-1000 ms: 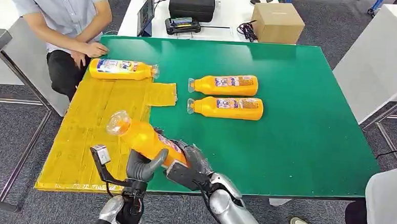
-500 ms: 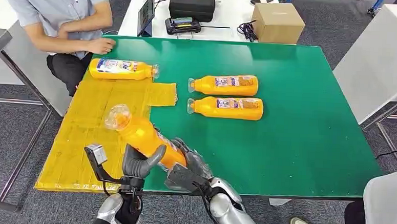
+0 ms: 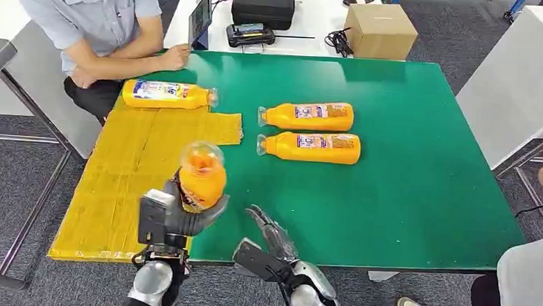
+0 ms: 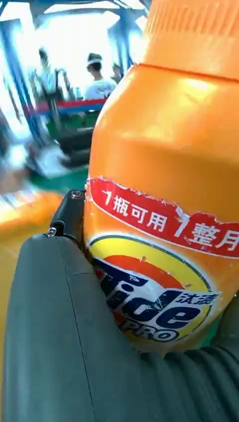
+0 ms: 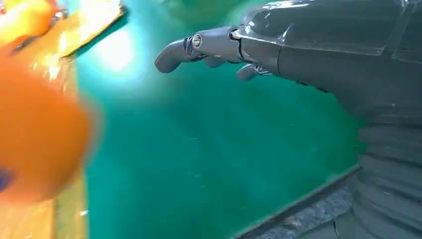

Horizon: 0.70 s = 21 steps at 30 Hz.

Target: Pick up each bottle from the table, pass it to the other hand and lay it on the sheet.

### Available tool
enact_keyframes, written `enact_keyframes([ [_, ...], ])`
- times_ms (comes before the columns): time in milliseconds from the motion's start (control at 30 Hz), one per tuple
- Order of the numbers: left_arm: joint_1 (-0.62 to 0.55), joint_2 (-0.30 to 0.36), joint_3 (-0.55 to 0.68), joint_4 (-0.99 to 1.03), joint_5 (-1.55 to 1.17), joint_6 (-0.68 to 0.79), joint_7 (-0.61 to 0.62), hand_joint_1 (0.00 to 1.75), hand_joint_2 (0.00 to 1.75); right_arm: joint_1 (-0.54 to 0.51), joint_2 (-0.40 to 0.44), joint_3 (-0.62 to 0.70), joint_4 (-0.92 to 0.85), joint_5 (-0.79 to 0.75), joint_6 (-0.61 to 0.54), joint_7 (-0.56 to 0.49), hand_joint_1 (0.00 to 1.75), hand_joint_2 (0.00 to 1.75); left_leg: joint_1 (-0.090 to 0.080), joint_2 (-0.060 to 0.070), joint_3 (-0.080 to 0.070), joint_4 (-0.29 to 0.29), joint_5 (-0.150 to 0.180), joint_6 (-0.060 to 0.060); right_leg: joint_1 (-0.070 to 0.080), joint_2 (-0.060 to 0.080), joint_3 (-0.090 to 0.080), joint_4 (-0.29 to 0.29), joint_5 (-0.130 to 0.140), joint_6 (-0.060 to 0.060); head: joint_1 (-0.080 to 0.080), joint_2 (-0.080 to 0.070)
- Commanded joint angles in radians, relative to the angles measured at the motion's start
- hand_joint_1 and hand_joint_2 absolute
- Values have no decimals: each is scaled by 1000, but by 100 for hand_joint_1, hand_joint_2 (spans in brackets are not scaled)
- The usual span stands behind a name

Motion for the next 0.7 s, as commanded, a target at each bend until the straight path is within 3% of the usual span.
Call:
enact_keyframes([
  [33,-113,74,159,-12,-544,8,110,175,175,-23,-7,-85,-20,4,53,-35,0,175,0,3,1,0,0,-2,1,2,0,1,1,-2,0,0],
  [200,-205,152,140,179,-769,72,145,175,175,-63,-10,-59,31,-19,68,-66,0,175,0,0,2,-1,3,-2,0,0,0,0,1,-2,0,0],
  [400,-226,176,129,222,-823,70,154,175,175,-67,-15,-51,32,-33,70,-72,0,175,1,1,2,-1,3,-3,1,0,1,2,1,-3,0,0],
  [600,-318,242,155,440,-849,75,157,175,175,-80,-32,-28,22,-61,86,-90,0,175,0,0,2,-1,3,-3,0,-1,1,2,1,-1,0,0],
  [700,-324,245,161,455,-846,82,147,175,175,-81,-33,-26,19,-64,87,-90,0,175,0,0,2,-1,3,-3,0,-1,0,2,1,-2,0,0],
])
